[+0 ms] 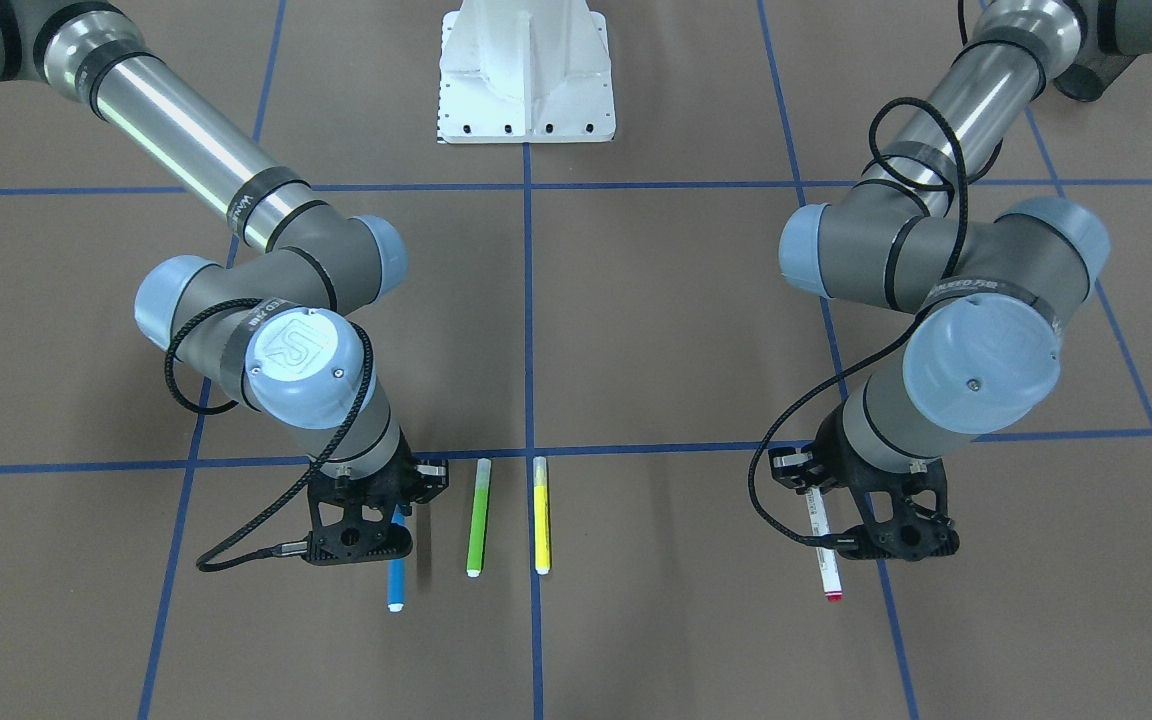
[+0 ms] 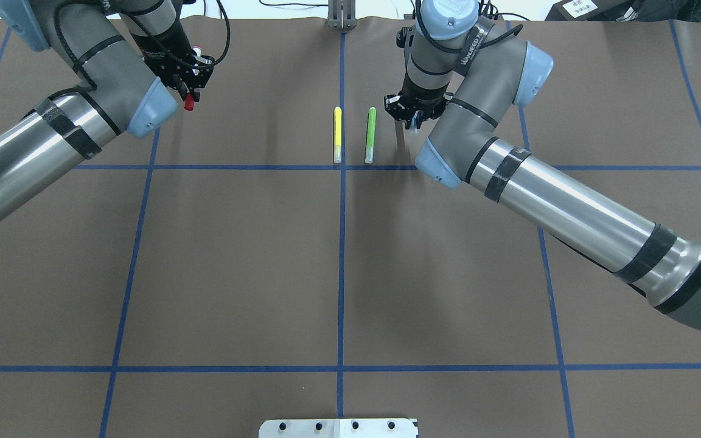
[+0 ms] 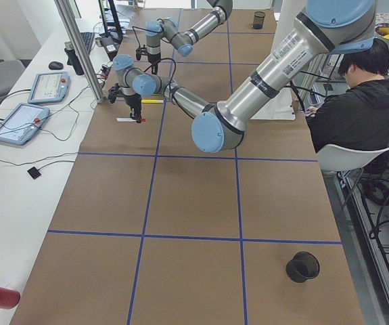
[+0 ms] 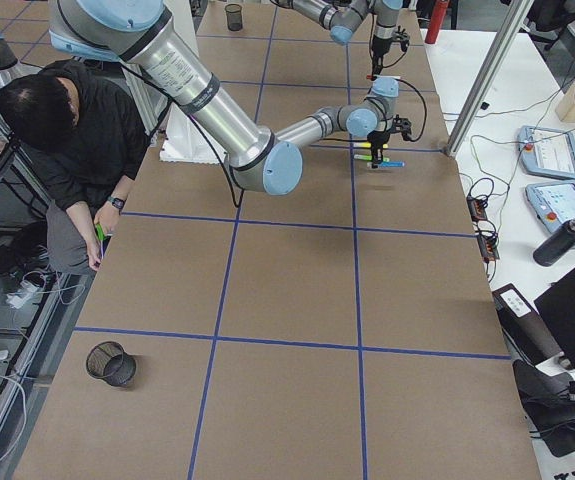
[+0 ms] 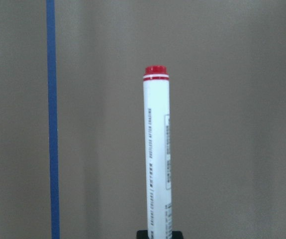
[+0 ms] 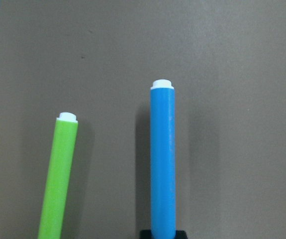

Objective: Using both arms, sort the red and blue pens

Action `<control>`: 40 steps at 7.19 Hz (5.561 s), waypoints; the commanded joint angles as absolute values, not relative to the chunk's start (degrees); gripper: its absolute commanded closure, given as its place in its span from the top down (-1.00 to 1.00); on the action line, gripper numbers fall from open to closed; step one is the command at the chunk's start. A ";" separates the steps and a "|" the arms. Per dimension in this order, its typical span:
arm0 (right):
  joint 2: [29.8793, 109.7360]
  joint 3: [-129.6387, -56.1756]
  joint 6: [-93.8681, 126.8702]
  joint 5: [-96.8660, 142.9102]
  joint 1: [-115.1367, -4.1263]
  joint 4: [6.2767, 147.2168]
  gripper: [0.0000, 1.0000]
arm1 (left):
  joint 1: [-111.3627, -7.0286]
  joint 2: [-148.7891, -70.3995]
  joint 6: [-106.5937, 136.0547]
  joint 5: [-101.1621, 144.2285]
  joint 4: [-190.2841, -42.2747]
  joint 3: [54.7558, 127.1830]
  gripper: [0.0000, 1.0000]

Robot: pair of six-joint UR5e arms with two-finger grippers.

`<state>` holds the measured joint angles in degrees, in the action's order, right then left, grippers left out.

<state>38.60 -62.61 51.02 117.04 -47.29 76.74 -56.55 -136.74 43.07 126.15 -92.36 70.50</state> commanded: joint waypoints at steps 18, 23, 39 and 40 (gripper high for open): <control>112.14 -104.41 -44.45 117.43 -96.31 137.67 -1.00 | -80.07 -102.93 -2.55 121.20 -49.66 117.49 -1.00; 114.60 -104.24 -44.30 115.84 -98.70 158.36 -1.00 | -80.16 -104.24 -2.29 121.11 -49.75 120.49 -1.00; 98.47 -93.95 -25.65 116.36 -98.70 141.22 0.99 | -81.37 -100.84 -1.93 121.38 -49.48 118.74 -1.00; 95.57 -94.30 -21.23 117.93 -98.70 136.02 0.99 | -82.87 -98.11 -2.46 121.29 -49.57 118.22 -1.00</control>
